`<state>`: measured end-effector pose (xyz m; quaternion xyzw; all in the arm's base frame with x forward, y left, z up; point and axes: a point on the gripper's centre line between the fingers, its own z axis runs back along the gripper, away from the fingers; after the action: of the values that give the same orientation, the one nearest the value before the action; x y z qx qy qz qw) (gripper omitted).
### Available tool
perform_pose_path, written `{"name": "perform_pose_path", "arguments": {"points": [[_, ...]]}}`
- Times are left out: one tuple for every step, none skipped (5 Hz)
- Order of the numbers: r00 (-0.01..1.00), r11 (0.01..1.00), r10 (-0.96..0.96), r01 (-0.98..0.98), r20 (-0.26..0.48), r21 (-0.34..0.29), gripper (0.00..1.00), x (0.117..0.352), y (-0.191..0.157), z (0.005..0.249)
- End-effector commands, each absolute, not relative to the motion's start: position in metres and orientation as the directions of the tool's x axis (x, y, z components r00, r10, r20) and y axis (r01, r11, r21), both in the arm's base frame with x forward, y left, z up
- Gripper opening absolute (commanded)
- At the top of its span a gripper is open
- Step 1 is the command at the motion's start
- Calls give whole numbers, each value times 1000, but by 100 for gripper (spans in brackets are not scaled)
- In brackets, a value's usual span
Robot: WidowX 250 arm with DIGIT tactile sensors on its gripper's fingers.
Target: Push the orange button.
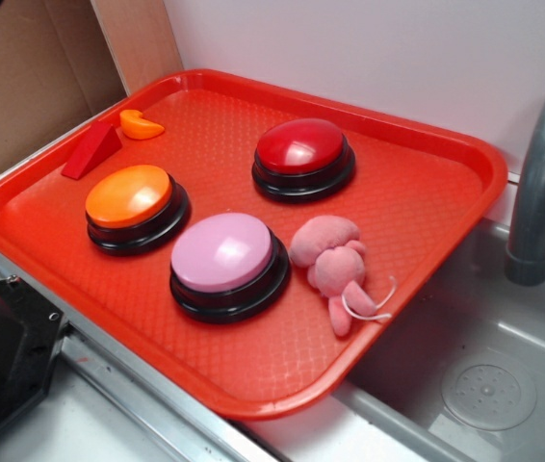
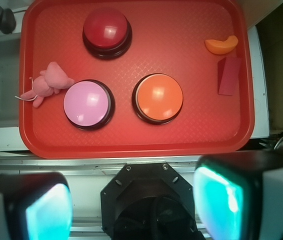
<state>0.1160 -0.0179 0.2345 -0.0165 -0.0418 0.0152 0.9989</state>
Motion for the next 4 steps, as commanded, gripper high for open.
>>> {"name": "perform_pose_path", "arguments": {"points": [[996, 999, 32, -29, 83, -34, 100, 116, -18, 234], [997, 999, 46, -47, -58, -23, 100, 123, 22, 184], [996, 997, -1, 8, -93, 79, 100, 164, 24, 138], [996, 997, -50, 54, -72, 47, 100, 193, 22, 89]]}}
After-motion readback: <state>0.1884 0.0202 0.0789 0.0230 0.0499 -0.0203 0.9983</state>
